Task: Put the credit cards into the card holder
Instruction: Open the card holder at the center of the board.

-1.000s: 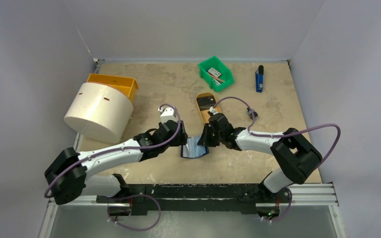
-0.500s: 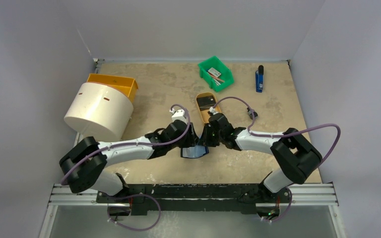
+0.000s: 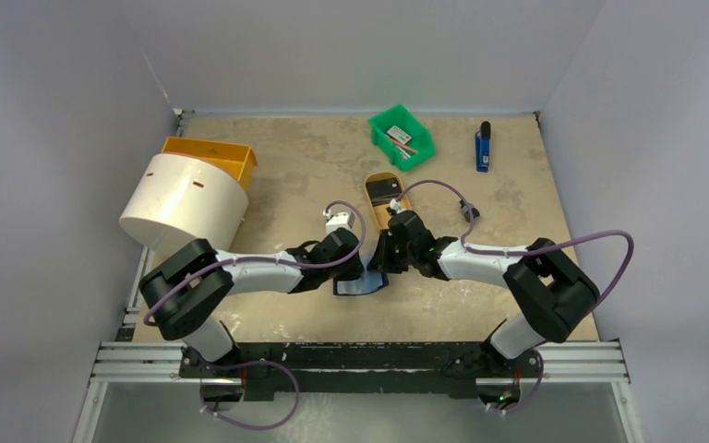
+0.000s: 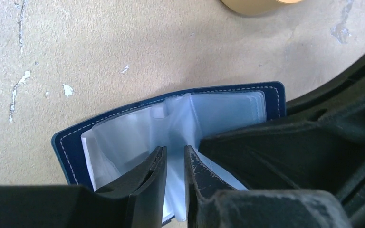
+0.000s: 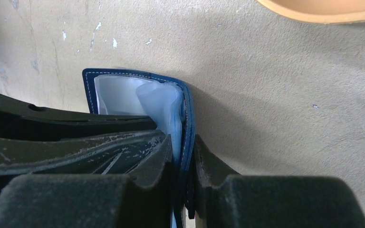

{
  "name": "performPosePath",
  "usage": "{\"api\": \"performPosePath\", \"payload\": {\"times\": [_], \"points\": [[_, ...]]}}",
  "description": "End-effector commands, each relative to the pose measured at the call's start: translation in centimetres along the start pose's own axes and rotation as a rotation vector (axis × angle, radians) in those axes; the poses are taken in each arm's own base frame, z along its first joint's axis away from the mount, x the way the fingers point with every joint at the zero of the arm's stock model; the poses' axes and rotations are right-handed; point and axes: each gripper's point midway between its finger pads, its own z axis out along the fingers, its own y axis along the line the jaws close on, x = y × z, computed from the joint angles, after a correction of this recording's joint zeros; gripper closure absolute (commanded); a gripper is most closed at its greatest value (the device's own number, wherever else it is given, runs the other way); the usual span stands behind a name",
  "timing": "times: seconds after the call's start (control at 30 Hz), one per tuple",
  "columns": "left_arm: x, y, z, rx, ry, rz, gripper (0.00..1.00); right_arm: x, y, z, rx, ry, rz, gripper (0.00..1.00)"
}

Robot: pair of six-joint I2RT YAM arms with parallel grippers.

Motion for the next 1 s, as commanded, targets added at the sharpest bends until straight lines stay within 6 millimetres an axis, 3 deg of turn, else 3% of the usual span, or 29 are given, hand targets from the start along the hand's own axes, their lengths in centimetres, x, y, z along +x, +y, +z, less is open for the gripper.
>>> {"api": "performPosePath", "payload": {"times": [0.0, 0.17, 0.37, 0.7, 0.83, 0.97], "points": [[-1.1, 0.7, 0.6, -0.083, -0.033, 0.017, 0.83, -0.4, 0.6, -0.3, -0.008, -0.007, -0.01, 0.91], [-0.1, 3.0, 1.0, -0.188, -0.01, 0.039, 0.88, -0.2, 0.6, -1.0, -0.016, -0.015, -0.007, 0.75], [0.6, 4.6, 1.1, -0.235, -0.006, 0.05, 0.92, 0.0, 0.1, -2.1, 0.004, -0.029, 0.037, 0.68], [1.1, 5.1, 1.1, -0.237, 0.003, 0.056, 0.94, 0.7, -0.5, -1.7, 0.02, -0.004, 0.044, 0.66], [1.4, 5.4, 1.1, -0.244, 0.008, 0.061, 0.95, 0.5, -0.7, -2.1, 0.032, -0.022, 0.053, 0.49], [1.7, 5.7, 1.3, -0.25, 0.014, 0.067, 0.96, 0.8, -1.3, -2.4, 0.048, -0.024, 0.055, 0.48]]}}
